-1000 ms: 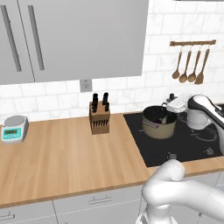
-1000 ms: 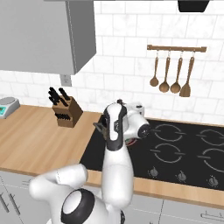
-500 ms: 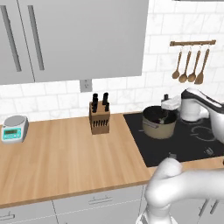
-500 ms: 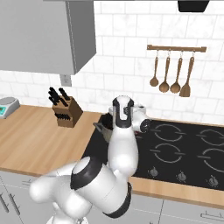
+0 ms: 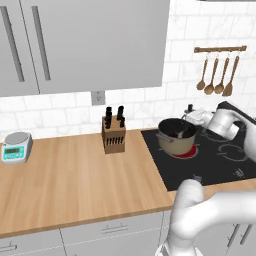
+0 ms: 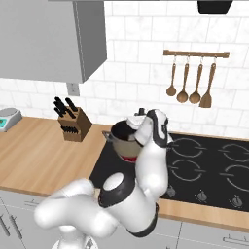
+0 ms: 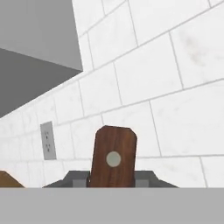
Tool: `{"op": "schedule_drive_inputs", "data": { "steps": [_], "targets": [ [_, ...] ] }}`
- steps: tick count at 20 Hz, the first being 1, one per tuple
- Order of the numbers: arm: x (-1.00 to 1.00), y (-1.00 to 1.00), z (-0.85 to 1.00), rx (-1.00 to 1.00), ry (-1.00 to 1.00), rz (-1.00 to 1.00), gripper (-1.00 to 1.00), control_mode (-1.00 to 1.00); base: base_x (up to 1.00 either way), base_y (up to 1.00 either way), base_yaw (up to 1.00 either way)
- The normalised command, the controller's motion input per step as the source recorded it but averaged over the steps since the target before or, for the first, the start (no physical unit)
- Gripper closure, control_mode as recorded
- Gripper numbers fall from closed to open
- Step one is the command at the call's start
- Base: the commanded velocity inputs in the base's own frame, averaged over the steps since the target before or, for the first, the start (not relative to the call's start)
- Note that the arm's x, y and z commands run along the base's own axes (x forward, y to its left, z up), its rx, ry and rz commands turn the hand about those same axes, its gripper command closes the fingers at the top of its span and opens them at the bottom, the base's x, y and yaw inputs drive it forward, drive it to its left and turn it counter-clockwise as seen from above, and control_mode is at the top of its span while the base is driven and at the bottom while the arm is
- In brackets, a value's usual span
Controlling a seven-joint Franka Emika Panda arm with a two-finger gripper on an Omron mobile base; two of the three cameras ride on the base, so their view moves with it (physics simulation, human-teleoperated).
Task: Put the mushroom and eggplant in the pot. Retrieve the spatula and lightly stir the vegetables in the pot.
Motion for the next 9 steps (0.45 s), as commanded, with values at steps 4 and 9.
{"op": "schedule_drive_inputs", "data": {
  "steps": [4, 9],
  "targets": [
    [-0.07, -0.05, 0.0, -0.04, -0.34, 0.0, 1.0, -1.0, 0.0, 0.0, 0.0],
    [-0.26, -0.24, -0.01, -0.18, 0.02, -0.13, 1.0, -1.0, 0.0, 0.0, 0.0]
  ]
}}
